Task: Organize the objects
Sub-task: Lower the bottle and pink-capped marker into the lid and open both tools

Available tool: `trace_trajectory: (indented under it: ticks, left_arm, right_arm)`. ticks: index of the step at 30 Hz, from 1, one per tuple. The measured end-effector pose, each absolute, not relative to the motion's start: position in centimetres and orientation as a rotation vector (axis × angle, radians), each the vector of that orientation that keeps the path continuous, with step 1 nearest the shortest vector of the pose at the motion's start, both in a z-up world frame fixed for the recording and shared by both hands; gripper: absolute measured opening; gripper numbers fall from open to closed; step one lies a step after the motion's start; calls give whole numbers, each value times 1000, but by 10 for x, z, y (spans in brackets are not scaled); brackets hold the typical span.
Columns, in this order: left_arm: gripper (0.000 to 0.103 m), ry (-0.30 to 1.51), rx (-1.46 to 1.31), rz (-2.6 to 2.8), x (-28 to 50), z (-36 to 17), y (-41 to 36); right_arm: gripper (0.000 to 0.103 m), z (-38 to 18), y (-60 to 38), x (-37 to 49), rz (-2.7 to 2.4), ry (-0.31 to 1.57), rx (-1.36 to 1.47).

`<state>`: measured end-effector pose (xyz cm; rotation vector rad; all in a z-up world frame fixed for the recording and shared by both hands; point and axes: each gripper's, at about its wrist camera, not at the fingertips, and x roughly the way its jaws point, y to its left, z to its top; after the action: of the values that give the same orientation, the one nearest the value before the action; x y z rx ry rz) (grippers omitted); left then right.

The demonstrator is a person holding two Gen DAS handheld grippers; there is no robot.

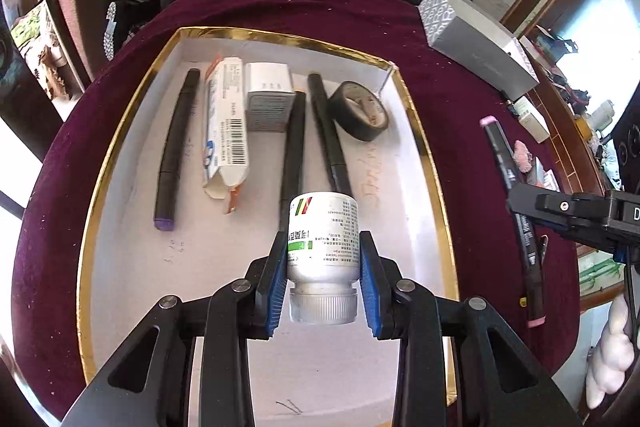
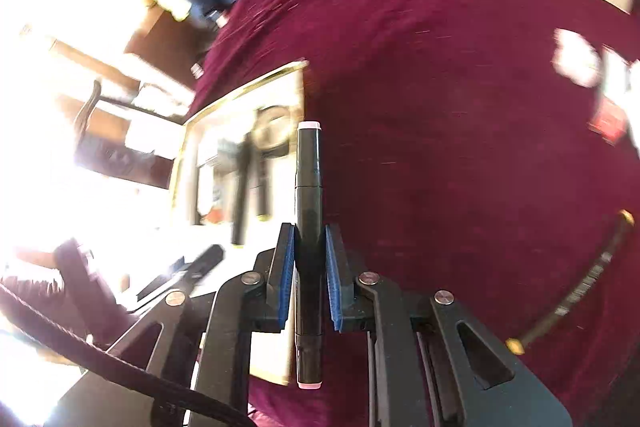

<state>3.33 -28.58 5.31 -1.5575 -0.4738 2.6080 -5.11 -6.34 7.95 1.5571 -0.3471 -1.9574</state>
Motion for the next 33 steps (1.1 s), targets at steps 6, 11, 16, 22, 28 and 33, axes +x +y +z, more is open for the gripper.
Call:
trace_trajectory:
  ticks: [6,11,16,22,28,33]
  left_arm:
    - [28,-438,-1599,2644,22,42,-311]
    - [28,-340,-1649,2641,9,31,-309]
    - [29,-284,-1664,2653,5,32,-309]
    - [41,-356,-1659,2673,7,45,-323]
    - [41,-455,-1667,2685,16,58,-327]
    - [41,-527,-1615,2720,25,81,-318]
  right_arm:
    - [13,63,-134,-51,-1934,-145,1598]
    - [13,45,-174,-63,-1984,23,1645]
    - [13,34,-193,-61,-2017,168,1668]
    - [15,29,-191,-64,-2004,138,1700]
    - [29,43,-180,-68,-2027,52,1669]
    - [34,68,-154,-69,-2092,-53,1577]
